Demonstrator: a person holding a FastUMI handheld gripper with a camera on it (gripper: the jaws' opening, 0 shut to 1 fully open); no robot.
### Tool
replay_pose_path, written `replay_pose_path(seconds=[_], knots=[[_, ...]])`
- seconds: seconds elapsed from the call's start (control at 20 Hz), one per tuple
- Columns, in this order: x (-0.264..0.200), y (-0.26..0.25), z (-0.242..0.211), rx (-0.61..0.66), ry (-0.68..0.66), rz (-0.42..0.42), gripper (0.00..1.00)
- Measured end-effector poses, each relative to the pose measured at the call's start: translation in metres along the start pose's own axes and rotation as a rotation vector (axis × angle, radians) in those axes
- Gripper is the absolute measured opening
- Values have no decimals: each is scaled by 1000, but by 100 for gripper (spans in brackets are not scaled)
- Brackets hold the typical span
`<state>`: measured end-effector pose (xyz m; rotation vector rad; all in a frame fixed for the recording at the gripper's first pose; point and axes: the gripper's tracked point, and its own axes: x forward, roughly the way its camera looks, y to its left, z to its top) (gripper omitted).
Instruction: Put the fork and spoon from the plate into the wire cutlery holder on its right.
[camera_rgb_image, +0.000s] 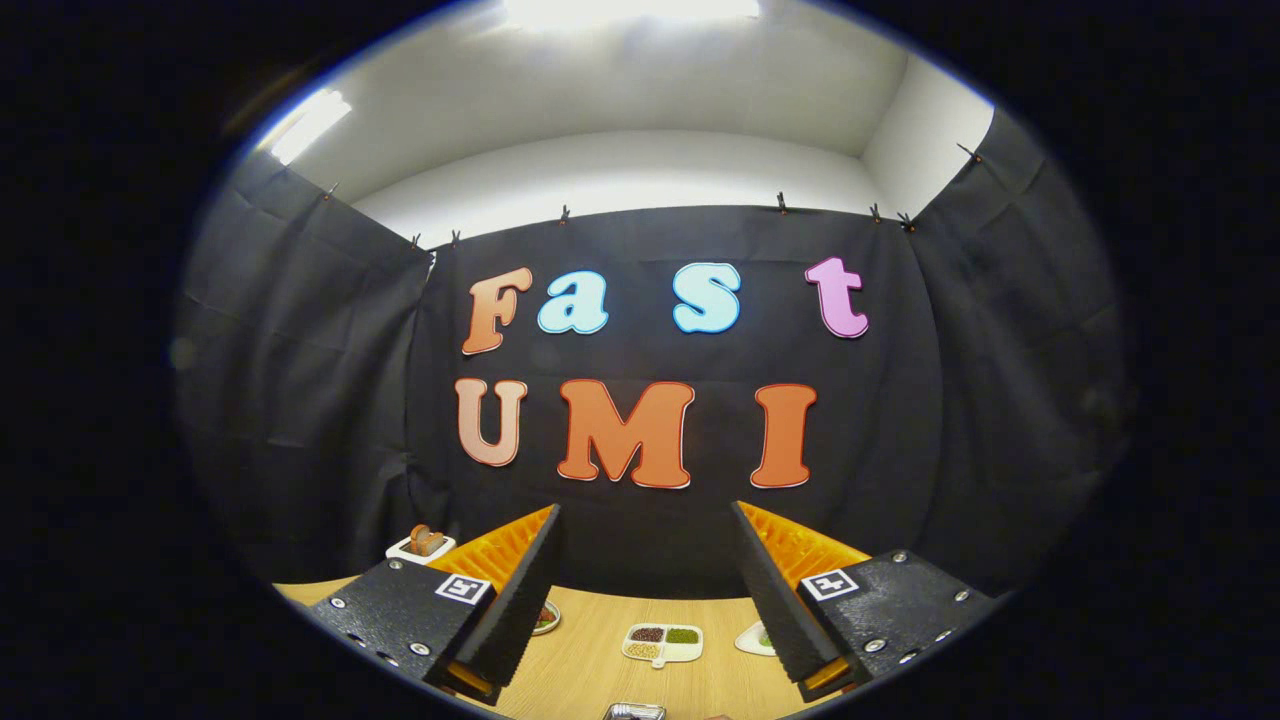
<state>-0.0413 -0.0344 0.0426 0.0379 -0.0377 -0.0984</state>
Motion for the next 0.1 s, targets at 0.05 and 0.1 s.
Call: replay_pose_path(seconds=[0.05, 0.1], knots=[[0, 2, -1, -2, 1, -3, 97], [0, 3, -1, -4, 2, -7, 97]])
